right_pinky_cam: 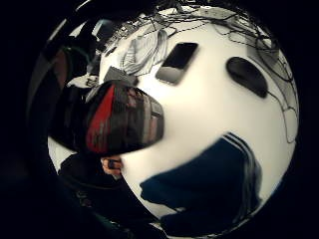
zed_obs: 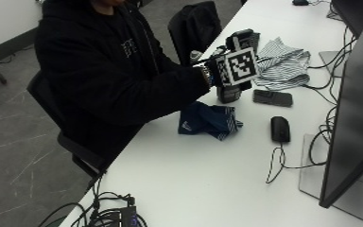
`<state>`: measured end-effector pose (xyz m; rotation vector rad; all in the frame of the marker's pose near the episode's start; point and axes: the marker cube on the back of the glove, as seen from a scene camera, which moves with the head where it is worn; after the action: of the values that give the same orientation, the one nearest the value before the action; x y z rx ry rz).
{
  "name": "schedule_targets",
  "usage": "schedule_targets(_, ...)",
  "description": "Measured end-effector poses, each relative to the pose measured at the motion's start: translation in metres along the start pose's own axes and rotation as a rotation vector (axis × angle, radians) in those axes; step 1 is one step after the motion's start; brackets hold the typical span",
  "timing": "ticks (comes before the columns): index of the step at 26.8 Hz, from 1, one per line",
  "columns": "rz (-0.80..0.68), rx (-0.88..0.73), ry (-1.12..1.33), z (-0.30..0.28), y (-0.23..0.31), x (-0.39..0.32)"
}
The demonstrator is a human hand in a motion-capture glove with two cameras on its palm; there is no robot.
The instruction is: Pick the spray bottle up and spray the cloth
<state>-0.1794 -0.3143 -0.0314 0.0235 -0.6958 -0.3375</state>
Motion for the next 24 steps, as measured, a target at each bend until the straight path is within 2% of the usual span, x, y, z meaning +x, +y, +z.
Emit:
schedule_targets(6, 0.045, -0.024, 0.346, -0.037, 0.047, 0.015)
schedule_targets(16, 0.069, -0.147, 0.839, -0.052, 0.141, 0.021)
schedule_targets(24, 0.017, -0.19, 1.028, -0.044, 0.191, -0.009)
